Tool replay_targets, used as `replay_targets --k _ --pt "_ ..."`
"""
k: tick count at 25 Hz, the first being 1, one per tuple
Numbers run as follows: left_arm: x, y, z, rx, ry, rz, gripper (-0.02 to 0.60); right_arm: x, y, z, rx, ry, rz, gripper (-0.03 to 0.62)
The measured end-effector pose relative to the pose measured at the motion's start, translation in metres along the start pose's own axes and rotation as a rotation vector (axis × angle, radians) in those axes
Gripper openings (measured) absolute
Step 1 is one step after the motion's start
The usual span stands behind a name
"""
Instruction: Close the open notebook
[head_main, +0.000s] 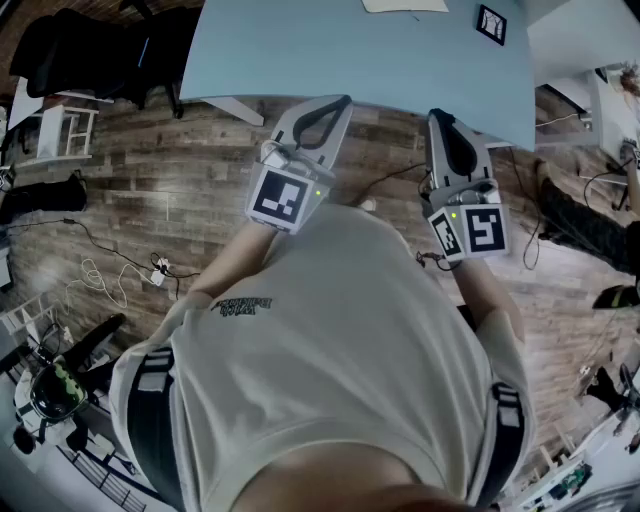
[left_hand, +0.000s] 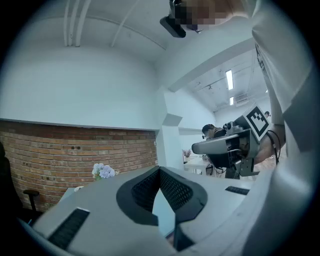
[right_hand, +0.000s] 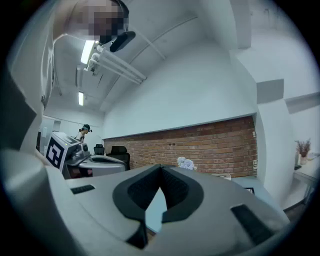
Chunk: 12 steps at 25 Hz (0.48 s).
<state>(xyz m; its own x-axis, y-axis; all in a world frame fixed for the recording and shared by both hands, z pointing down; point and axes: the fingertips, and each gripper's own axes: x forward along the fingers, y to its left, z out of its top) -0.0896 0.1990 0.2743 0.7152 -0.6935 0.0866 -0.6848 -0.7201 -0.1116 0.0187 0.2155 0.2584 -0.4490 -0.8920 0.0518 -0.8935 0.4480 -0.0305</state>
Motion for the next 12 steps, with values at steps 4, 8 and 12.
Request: replay_targets --k 4,8,12 --pt "0.002 -0.003 -0.001 0.007 0.01 -0.012 0.012 0.001 0.001 0.0 0.001 0.003 0.009 0.002" --pt "0.007 -0.006 -0.002 0.018 -0.004 -0.023 0.012 0.001 -0.002 -0.002 0.008 0.005 0.011 0.002" --pt "0.013 -0.01 -0.004 0.009 0.007 -0.019 0.012 -0.002 -0.01 -0.004 0.025 0.006 0.007 0.002"
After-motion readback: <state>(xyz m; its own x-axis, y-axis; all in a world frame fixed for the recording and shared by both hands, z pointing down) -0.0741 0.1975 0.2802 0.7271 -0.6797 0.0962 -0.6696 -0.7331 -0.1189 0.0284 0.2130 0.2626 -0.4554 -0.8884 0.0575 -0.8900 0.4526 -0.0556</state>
